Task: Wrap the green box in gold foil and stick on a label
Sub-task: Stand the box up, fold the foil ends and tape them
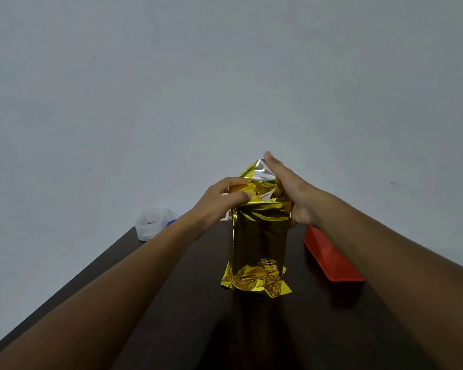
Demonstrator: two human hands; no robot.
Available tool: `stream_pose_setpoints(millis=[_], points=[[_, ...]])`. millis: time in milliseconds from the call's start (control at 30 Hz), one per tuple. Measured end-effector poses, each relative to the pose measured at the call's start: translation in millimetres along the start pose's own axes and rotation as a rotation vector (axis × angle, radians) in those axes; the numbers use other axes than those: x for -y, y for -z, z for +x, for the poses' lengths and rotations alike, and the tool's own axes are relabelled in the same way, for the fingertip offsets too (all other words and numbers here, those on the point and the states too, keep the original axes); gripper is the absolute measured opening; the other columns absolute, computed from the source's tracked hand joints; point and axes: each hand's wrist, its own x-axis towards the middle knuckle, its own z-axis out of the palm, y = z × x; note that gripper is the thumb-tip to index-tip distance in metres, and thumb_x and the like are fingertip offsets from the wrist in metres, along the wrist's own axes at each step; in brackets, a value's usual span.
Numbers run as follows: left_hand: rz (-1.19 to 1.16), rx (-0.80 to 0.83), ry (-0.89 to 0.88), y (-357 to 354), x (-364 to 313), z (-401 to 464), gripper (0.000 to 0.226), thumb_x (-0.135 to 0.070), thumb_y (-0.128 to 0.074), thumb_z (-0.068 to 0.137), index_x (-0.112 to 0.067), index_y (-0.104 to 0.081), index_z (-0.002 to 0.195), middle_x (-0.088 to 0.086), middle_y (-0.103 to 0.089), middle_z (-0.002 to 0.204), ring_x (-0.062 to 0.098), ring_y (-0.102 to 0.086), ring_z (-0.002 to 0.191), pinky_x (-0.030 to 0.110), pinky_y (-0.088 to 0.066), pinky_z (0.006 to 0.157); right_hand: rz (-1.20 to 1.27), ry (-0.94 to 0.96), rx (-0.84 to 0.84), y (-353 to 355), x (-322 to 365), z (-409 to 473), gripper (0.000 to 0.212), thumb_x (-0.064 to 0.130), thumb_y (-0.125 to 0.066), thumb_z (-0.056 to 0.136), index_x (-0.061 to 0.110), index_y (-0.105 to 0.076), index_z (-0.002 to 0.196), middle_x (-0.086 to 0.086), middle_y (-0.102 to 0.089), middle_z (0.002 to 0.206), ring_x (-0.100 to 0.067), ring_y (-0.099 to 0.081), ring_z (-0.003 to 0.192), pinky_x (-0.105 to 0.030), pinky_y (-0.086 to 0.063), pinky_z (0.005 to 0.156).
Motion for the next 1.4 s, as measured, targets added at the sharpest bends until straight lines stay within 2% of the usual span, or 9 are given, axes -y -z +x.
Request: stream_pose_setpoints(millis=[167, 400, 633, 733, 833, 967, 1233, 1333, 1400], points=[[0.139, 0.098, -0.038, -0.4, -3.6, 1.7, 0.067, -0.025, -0.083, 0.079, -0.028, -0.049, 0.136, -0.006, -0.058, 0.118, 0.006, -0.061, 0.099, 0.018, -0.050, 0.072, -0.155, -0.038, -0.109, -12.2, 1.6, 11.6, 0.126, 0.055, -0.096, 0.027, 0.017, -0.051, 0.139, -0.016, -0.069, 0.117, -0.034, -0.073, 0.089, -0.049, -0.058, 0.063], [0.318, 0.158, -0.064, 6.1, -5.8, 5.3, 0.090, -0.044, -0.084, 0.062, -0.032, -0.045, 0.143, -0.007, -0.057, 0.124, 0.009, -0.061, 0.107, 0.027, -0.054, 0.085, -0.181, -0.023, -0.153, -16.7, 4.2, 3.3, 0.089, 0.028, -0.083, 0.052, 0.012, -0.051, 0.134, -0.018, -0.070, 0.106, -0.031, -0.071, 0.073, -0.047, -0.056, 0.056], [0.111, 0.181, -0.015, 15.3, -9.4, -1.8, 0.066, -0.043, -0.065, 0.088, -0.044, -0.039, 0.148, -0.013, -0.051, 0.137, 0.011, -0.059, 0.116, 0.034, -0.057, 0.085, -0.160, -0.051, -0.190, -19.1, 2.7, 1.8, 0.104, 0.026, -0.079, 0.030, 0.013, -0.056, 0.130, -0.017, -0.068, 0.111, -0.035, -0.069, 0.090, -0.057, -0.054, 0.074], [-0.067, 0.023, 0.039, 23.0, -6.5, -4.5, 0.032, -0.036, -0.043, 0.106, -0.036, -0.047, 0.137, -0.004, -0.049, 0.140, 0.020, -0.064, 0.111, 0.033, -0.061, 0.076, -0.146, -0.053, -0.200, -20.1, 1.0, 2.3, 0.107, 0.026, -0.080, 0.029, 0.015, -0.053, 0.132, -0.019, -0.065, 0.123, -0.036, -0.067, 0.099, -0.062, -0.050, 0.083], [0.028, -0.001, 0.057, 25.6, -2.4, -1.5, 0.022, -0.031, -0.044, 0.105, -0.028, -0.050, 0.127, 0.001, -0.054, 0.132, 0.025, -0.064, 0.111, 0.043, -0.060, 0.088, -0.141, -0.041, -0.198, -22.6, 0.9, 2.0, 0.108, 0.028, -0.079, 0.028, 0.015, -0.055, 0.133, -0.020, -0.065, 0.124, -0.036, -0.067, 0.095, -0.062, -0.049, 0.083], [0.162, 0.101, 0.015, 21.0, -3.6, -0.7, 0.044, -0.037, -0.056, 0.088, -0.029, -0.053, 0.130, 0.004, -0.057, 0.124, 0.023, -0.060, 0.114, 0.045, -0.054, 0.097, -0.136, -0.032, -0.205, -24.5, 0.6, 2.6, 0.108, 0.026, -0.078, 0.028, 0.013, -0.056, 0.133, -0.020, -0.065, 0.123, -0.036, -0.068, 0.096, -0.057, -0.054, 0.077], [0.314, 0.239, 0.073, 14.1, -26.9, 8.3, 0.089, -0.064, -0.064, 0.050, -0.033, -0.049, 0.132, -0.002, -0.055, 0.126, 0.012, -0.057, 0.111, 0.028, -0.053, 0.077, -0.124, -0.057, -0.209, -28.6, 3.4, -1.0, 0.087, 0.043, -0.082, 0.045, 0.015, -0.061, 0.124, -0.011, -0.071, 0.110, -0.030, -0.067, 0.099, -0.042, -0.055, 0.077], [0.363, 0.278, 0.123, 14.5, -30.7, 12.3, 0.087, -0.062, -0.063, 0.053, -0.031, -0.046, 0.133, 0.000, -0.050, 0.133, 0.020, -0.050, 0.121, 0.029, -0.056, 0.075, -0.092, -0.019, -0.278, -32.6, 4.0, -2.9, 0.088, 0.056, -0.083, 0.056, 0.014, -0.055, 0.128, -0.012, -0.064, 0.122, -0.033, -0.060, 0.113, -0.046, -0.050, 0.097], [0.388, 0.297, 0.159, 15.0, -31.5, 14.8, 0.078, -0.055, -0.064, 0.063, -0.030, -0.045, 0.135, 0.000, -0.049, 0.133, 0.021, -0.048, 0.123, 0.030, -0.057, 0.074, -0.105, 0.025, -0.302, -31.8, 2.6, 0.8, 0.074, 0.041, -0.083, 0.074, 0.009, -0.048, 0.132, -0.011, -0.059, 0.120, -0.026, -0.055, 0.109, -0.037, -0.045, 0.090]])
